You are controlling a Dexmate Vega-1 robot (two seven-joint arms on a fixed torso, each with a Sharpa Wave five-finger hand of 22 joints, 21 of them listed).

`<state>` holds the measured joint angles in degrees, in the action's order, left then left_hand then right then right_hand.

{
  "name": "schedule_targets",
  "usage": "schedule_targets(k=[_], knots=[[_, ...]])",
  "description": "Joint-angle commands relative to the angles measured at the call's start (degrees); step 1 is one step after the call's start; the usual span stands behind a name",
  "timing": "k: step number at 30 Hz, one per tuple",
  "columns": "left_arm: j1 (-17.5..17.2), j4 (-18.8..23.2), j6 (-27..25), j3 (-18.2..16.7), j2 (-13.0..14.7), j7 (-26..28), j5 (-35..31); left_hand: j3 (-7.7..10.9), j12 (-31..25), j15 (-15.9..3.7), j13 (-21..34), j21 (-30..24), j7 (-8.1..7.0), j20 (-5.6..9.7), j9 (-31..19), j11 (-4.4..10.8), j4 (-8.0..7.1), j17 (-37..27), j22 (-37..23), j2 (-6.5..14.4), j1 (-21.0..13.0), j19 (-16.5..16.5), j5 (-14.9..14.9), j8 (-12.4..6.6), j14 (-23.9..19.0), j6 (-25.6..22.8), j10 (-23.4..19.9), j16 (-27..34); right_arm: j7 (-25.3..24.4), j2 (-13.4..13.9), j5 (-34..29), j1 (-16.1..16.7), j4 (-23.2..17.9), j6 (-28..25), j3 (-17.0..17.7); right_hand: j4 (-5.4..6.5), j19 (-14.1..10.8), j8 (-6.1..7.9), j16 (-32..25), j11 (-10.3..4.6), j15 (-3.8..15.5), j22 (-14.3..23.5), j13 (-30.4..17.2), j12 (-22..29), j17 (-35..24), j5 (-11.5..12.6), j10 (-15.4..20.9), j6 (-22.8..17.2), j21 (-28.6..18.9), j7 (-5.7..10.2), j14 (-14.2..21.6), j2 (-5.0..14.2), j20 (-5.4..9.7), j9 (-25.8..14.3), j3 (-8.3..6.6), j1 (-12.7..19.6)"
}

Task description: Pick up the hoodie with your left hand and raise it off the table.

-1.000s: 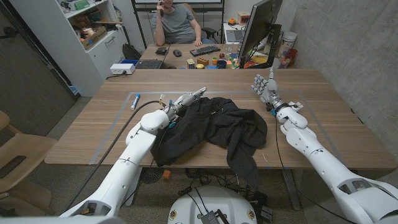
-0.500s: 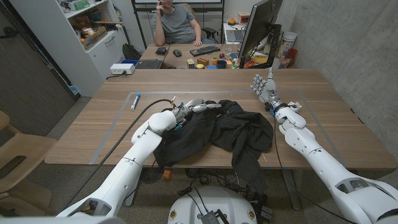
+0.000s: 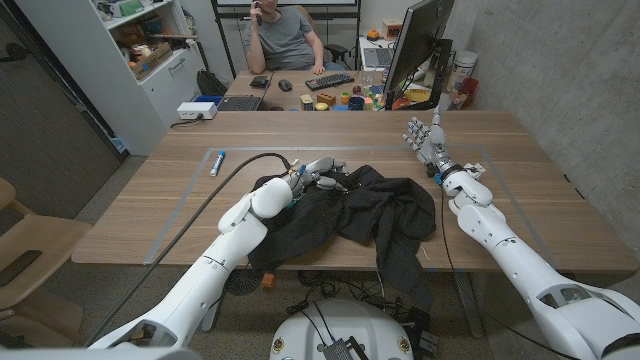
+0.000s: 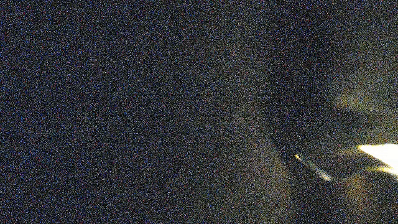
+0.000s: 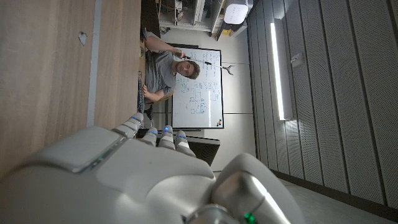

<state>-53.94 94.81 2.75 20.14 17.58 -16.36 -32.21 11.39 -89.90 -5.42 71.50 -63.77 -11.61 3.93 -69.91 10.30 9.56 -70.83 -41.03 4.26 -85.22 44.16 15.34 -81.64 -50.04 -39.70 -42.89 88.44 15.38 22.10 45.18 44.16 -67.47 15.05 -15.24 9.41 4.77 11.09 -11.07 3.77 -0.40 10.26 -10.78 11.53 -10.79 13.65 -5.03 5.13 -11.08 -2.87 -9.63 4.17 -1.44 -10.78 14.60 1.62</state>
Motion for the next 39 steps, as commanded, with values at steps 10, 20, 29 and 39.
schedule_targets(k=[10,20,29,39], knots=[[-1.8,-1.3,10.35,-6.3,-5.16,15.25,0.84,10.52,-1.45,-5.63,0.2,-20.79,0.18,8.56,-1.45,1.19,-0.04,-0.61,-28.15,-0.78,-8.95,14.28,15.02,-9.37,-15.42,-4.31,-8.99,2.32,2.14,-0.57,0.98,-0.33,1.34,-0.83,1.48,-0.17,0.34,0.22,-0.4,-0.14,0.11,0.25,-0.25,0.3,-0.21,0.24,-0.23,0.19,-0.4,0.52,-3.2,2.89,-0.21,-0.26,0.38,0.05],[3.0,2.93,10.65,-9.16,-4.73,14.05,0.39,11.34,-1.44,-5.66,0.21,-19.95,0.25,8.58,-1.51,1.17,-0.12,-0.44,-28.34,-1.51,-8.18,14.86,15.73,-9.36,-16.1,-6.1,-10.82,1.83,2.94,-0.27,0.98,0.2,-0.09,-0.57,1.72,-0.18,0.23,0.24,-0.42,-0.23,0.08,0.25,-0.25,0.36,-0.21,0.24,-0.02,0.11,-0.43,0.54,-3.11,2.88,-0.21,-0.26,0.38,0.07],[5.56,6.79,10.41,-10.63,-5.85,15.11,-0.49,12.34,-1.36,-5.7,0.19,-19.01,0.38,8.59,-1.55,1.09,-0.1,-0.34,-27.98,-2.14,-7.63,15.17,16.13,-9.32,-16.87,-7.16,-12.08,1.43,2.91,1.53,0.11,0.88,-1.76,-0.83,1.41,-0.2,0.05,0.26,-0.78,-1.11,1.13,0.24,-0.36,1.22,-0.14,0.26,3.48,0.04,-0.45,0.42,-1.44,2.82,-0.24,-0.22,0.41,0.09],[9.23,9.71,12.88,-11.88,-7.27,17.04,-0.14,13.16,-1.32,-5.71,0.18,-18.67,0.47,8.59,-1.56,1.03,-0.11,-0.28,-27.83,-2.51,-7.24,15.52,16.24,-9.29,-17.31,-7.7,-12.77,1.02,3.32,3.29,-1.15,0.33,-2.29,-0.91,0.02,-0.24,-0.96,0.44,-1.05,-1.59,1.8,0.22,-0.41,2.06,-0.11,0.29,6.18,-0.49,-0.77,0.64,-0.02,2.84,-0.06,-0.2,0.38,0.18]])
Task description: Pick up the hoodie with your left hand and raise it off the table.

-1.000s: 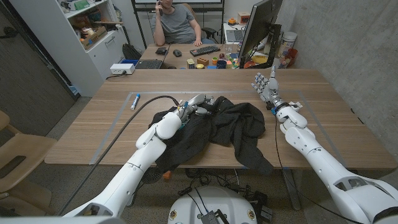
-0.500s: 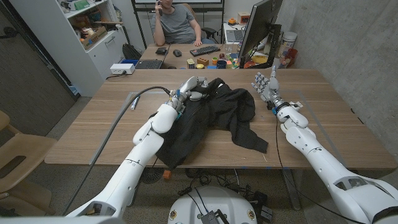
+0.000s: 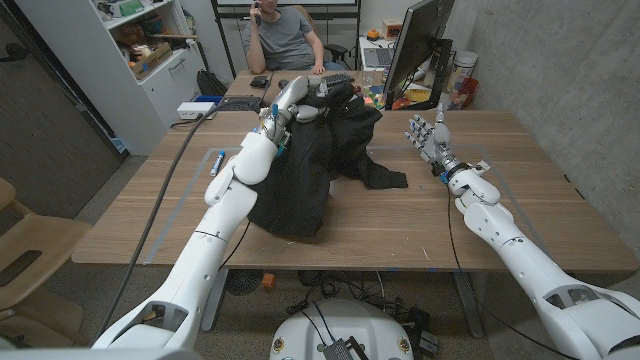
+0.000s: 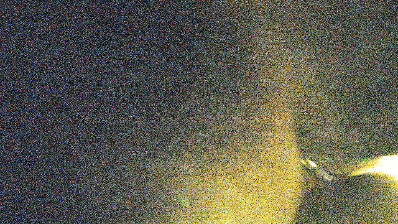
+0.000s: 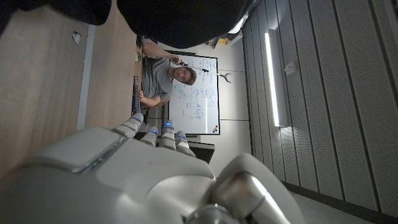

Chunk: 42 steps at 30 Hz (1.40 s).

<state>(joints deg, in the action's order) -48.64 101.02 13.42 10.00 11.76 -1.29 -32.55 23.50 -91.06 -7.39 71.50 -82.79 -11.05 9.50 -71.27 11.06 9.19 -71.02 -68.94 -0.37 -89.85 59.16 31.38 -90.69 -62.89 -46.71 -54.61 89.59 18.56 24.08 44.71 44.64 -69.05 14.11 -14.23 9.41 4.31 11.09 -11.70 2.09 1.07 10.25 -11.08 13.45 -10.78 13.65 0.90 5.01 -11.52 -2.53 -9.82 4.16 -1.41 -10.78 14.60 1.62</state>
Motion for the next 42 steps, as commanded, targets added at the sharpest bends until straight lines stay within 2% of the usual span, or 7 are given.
schedule_targets(k=[1,11,14,21,36,42], knots=[[4.3,3.96,2.27,-1.83,-1.39,1.88,-0.05,1.17,-0.15,-3.73,0.19,0.23,-0.09,3.01,-0.21,0.26,0.22,-0.08,-0.04,2.17,-2.55,0.71,0.22,-0.24,-4.45,-0.75,-1.1,-0.22,-0.17,1.26,-0.69,-0.12,-0.81,0.04,-1.03,-0.24,-0.5,0.44,-0.41,0.1,0.34,0.22,-0.11,0.12,-0.11,0.29,0.23,-0.36,-0.32,0.27,0.15,2.84,-0.06,-0.2,0.38,0.18],[7.7,7.56,1.59,-3.31,-0.83,-0.66,-0.39,1.68,-0.15,-3.7,0.2,0.72,-0.07,3.03,-0.23,0.23,0.16,-0.12,0.23,1.96,-2.14,0.7,0.23,-0.25,-4.67,-0.99,-1.38,-0.23,-0.3,2.83,-1.1,-0.03,-2.36,-1.42,-2.18,-0.27,-0.28,0.41,-0.17,0.21,0.22,0.21,-0.14,-0.32,-0.11,0.3,-0.7,-0.37,-0.18,0.33,-0.12,2.84,-0.17,-0.19,0.36,0.24],[8.32,8.02,2.53,-4.09,-1.03,-0.04,0.18,1.84,-0.13,-3.8,0.18,0.93,-0.05,3.02,-0.25,0.21,0.27,-0.02,0.45,1.84,-2.14,0.68,0.11,-0.26,-4.96,-1.08,-1.49,-0.38,-0.84,3.58,-1.9,-0.03,-3.19,-1.78,-2.82,-0.25,0.69,-0.14,0.52,0.06,0.03,0.21,-0.17,-1.31,-0.14,0.32,-3.05,1.09,0.23,0.86,-1.65,2.79,-0.34,-0.19,0.39,0.22],[9.51,11.07,0.98,-5.25,-0.53,-2.89,0.81,2.07,-0.13,-3.79,0.18,1.0,0.01,3.02,-0.29,0.2,0.35,0.02,0.64,1.82,-2.24,0.87,0.08,-0.28,-4.98,-1.11,-1.65,-0.63,-1.68,4.2,-1.85,0.43,-4.65,-2.08,-3.42,-0.17,1.17,-0.28,0.77,0.38,-0.19,0.22,-0.18,-1.87,-0.19,0.31,-4.56,1.74,0.37,0.94,-2.44,2.71,-0.42,-0.19,0.49,0.05],[7.95,12.73,-0.3,-6.53,-0.11,-4.4,1.15,2.47,-0.12,-3.81,0.18,1.4,0.02,3.01,-0.3,0.21,0.31,0.03,1.19,1.44,-1.99,1.01,-0.04,-0.29,-5.23,-1.35,-2.05,-0.93,-3.97,4.53,-1.1,1.43,-6.7,-2.22,-3.81,-0.09,1.72,-0.3,0.92,0.65,-0.84,0.23,-0.16,-2.46,-0.24,0.32,-6.63,2.42,0.45,0.87,-3.46,2.71,-0.39,-0.24,0.58,-0.13],[7.46,13.55,-0.96,-7.12,0.62,-5.29,0.85,2.78,-0.11,-3.8,0.18,1.67,0.04,3.02,-0.31,0.2,0.29,0.0,1.34,1.28,-1.78,0.86,-0.08,-0.3,-5.35,-1.46,-2.26,-0.96,-4.76,4.2,-1.55,1.94,-6.97,-0.14,-3.97,-0.09,1.71,-0.17,0.87,0.63,-0.97,0.24,-0.14,-2.51,-0.24,0.33,-7.0,2.22,0.41,0.95,-3.51,2.72,-0.42,-0.25,0.58,-0.13]])
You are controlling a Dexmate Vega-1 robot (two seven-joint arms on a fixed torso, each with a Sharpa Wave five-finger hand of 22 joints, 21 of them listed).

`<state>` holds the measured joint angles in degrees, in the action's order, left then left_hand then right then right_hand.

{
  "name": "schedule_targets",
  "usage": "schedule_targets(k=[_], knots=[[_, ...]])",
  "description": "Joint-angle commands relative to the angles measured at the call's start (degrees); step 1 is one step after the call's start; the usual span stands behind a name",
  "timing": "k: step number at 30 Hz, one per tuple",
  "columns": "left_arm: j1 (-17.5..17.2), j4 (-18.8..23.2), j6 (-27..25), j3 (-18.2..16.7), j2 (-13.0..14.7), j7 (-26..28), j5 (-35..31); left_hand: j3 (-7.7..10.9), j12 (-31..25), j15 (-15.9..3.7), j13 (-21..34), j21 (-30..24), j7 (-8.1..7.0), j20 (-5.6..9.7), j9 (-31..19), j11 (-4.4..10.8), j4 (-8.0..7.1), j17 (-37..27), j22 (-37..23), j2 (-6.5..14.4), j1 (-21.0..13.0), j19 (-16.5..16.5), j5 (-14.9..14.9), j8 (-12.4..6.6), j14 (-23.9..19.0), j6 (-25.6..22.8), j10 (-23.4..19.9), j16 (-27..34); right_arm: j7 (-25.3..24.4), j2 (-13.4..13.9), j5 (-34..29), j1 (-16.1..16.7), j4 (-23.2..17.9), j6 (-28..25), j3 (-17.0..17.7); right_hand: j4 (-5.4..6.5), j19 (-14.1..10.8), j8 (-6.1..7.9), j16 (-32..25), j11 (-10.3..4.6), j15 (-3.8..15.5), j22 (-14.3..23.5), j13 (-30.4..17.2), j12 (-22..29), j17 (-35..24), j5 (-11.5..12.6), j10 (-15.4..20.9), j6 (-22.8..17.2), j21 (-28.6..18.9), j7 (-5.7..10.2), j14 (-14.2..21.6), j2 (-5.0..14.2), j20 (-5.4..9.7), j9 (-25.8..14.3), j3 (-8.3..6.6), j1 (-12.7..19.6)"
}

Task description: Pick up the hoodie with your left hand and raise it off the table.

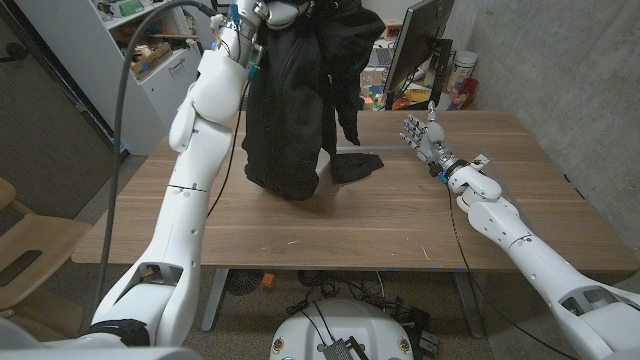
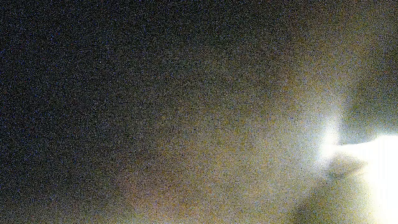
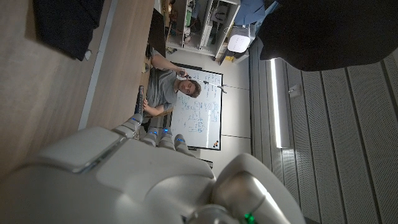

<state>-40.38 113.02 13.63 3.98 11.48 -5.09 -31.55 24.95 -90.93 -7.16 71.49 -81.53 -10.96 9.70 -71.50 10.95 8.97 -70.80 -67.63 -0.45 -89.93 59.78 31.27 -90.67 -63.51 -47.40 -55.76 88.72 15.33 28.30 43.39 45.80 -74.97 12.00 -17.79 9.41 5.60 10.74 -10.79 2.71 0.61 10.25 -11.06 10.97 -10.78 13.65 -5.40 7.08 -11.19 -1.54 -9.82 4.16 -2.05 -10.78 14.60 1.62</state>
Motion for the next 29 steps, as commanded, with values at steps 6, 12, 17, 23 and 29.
schedule_targets(k=[6,12,17,23,29], knots=[[-1.47,2.23,-2.09,-0.86,1.07,-1.46,-1.38,1.41,-0.24,-4.15,0.17,0.9,-0.14,2.83,-0.07,0.36,0.56,-0.16,0.97,1.04,-1.59,0.25,-0.18,-0.33,-4.82,-1.15,-1.49,-0.25,-2.49,0.27,0.16,1.12,-1.85,1.71,-0.5,-0.16,-0.21,0.68,-0.33,-0.61,0.7,0.23,-0.11,0.37,-0.2,0.36,-0.02,-1.08,-0.21,0.7,-2.96,2.84,0.92,-0.23,0.49,0.03],[-1.51,1.92,-2.57,-1.06,0.96,-1.9,-0.41,1.58,-0.22,-4.12,0.17,1.29,-0.13,2.81,-0.08,0.35,0.58,-0.18,1.5,0.79,-1.48,0.03,-0.25,-0.32,-4.83,-1.38,-1.71,-0.35,-3.09,0.57,0.59,1.56,-2.67,1.43,-0.49,-0.2,-0.19,0.67,-0.33,-0.6,0.58,0.23,-0.1,0.39,-0.18,0.37,-0.03,-1.1,-0.2,0.69,-3.0,2.9,1.01,-0.22,0.44,0.11],[-1.79,2.22,-2.72,-1.18,1.05,-1.85,-0.42,2.4,-0.17,-4.19,0.14,1.39,-0.05,2.82,-0.08,0.33,0.55,-0.19,2.18,0.32,-1.16,0.63,-0.39,-0.27,-5.11,-1.82,-2.24,-0.59,-3.65,0.77,0.8,1.9,-3.1,1.78,-0.23,-0.22,-0.13,0.7,-0.32,-0.4,0.46,0.23,-0.08,0.42,-0.17,0.38,-0.01,-1.22,-0.18,0.76,-3.04,2.93,0.99,-0.21,0.41,0.17],[-1.95,2.02,-2.85,-1.21,1.01,-1.93,-0.02,2.94,-0.17,-4.15,0.15,1.61,-0.05,2.83,-0.08,0.34,0.56,-0.16,2.52,0.07,-0.96,0.53,-0.55,-0.28,-5.36,-2.13,-2.57,-0.66,-4.15,1.04,0.92,2.11,-3.44,2.1,0.0,-0.28,-0.58,0.88,-0.4,-0.46,0.7,0.23,-0.05,0.58,-0.13,0.39,0.26,-1.78,-0.35,0.72,-2.91,3.03,2.1,-0.2,0.29,0.32],[-1.73,1.88,-3.44,-1.12,1.18,-2.67,0.3,3.11,-0.17,-4.11,0.15,1.33,-0.04,2.82,-0.09,0.33,0.52,-0.17,2.2,-0.02,-0.83,0.74,-0.58,-0.29,-5.37,-2.2,-2.66,-0.68,-4.11,1.38,1.13,2.15,-3.54,1.88,0.0,-0.31,-0.57,0.85,-0.39,-0.49,0.69,0.22,-0.04,0.62,-0.11,0.39,0.33,-1.79,-0.33,0.67,-2.95,3.06,2.16,-0.2,0.25,0.39]])
